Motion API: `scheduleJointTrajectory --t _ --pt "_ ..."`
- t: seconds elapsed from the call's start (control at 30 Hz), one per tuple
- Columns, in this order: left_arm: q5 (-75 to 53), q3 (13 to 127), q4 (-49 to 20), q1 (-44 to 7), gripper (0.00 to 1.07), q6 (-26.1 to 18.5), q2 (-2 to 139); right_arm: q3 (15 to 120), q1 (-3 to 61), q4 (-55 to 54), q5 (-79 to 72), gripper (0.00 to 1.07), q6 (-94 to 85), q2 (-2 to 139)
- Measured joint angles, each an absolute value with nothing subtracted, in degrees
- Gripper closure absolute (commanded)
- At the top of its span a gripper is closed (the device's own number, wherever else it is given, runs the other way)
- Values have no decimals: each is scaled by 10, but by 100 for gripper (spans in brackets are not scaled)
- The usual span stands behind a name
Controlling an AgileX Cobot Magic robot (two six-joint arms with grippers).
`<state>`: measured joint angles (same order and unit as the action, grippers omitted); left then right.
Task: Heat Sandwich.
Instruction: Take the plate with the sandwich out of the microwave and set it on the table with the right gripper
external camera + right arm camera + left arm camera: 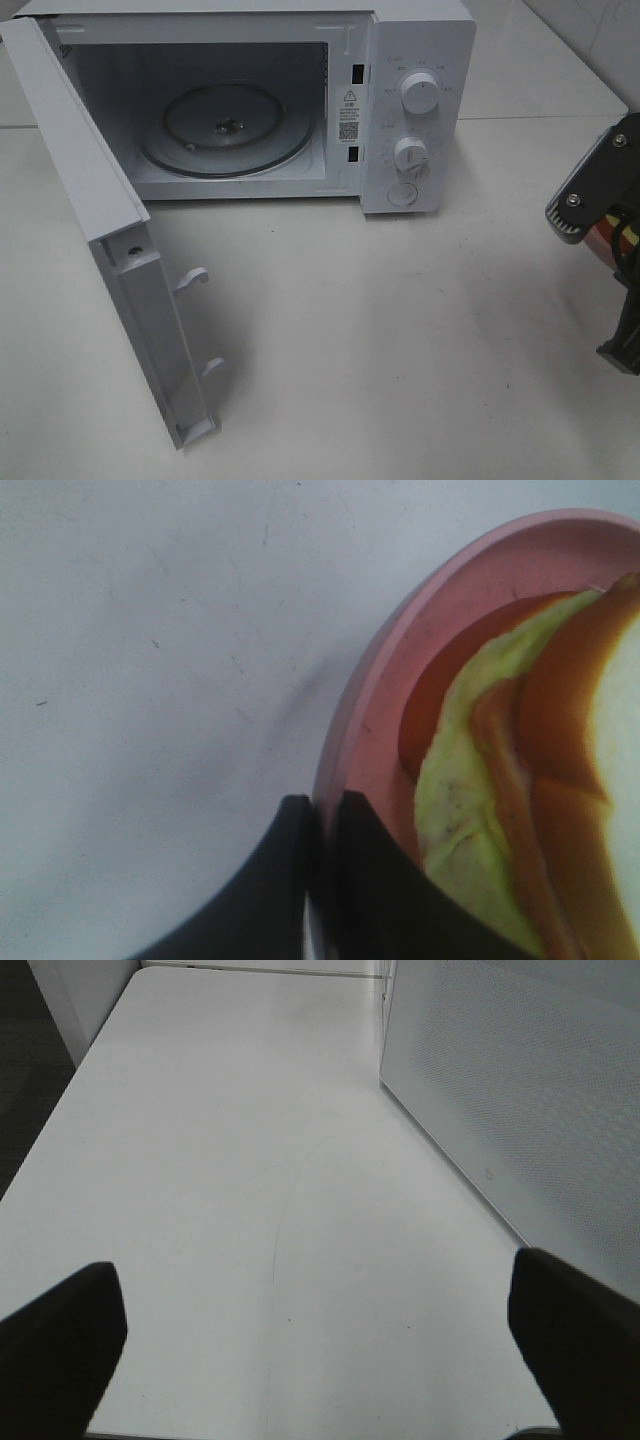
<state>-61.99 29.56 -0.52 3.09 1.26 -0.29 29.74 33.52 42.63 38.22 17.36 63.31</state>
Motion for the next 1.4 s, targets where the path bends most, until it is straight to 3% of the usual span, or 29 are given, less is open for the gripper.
scheduleJointTrajectory --t 0.53,1.17,1.4 --pt "-620 296 -5 31 10 13 -3 297 335 456 413 107 375 641" --pt "-620 296 -5 31 10 13 -3 297 335 465 425 107 411 646" --pt "-620 296 -5 31 10 13 -3 297 335 476 403 107 438 709"
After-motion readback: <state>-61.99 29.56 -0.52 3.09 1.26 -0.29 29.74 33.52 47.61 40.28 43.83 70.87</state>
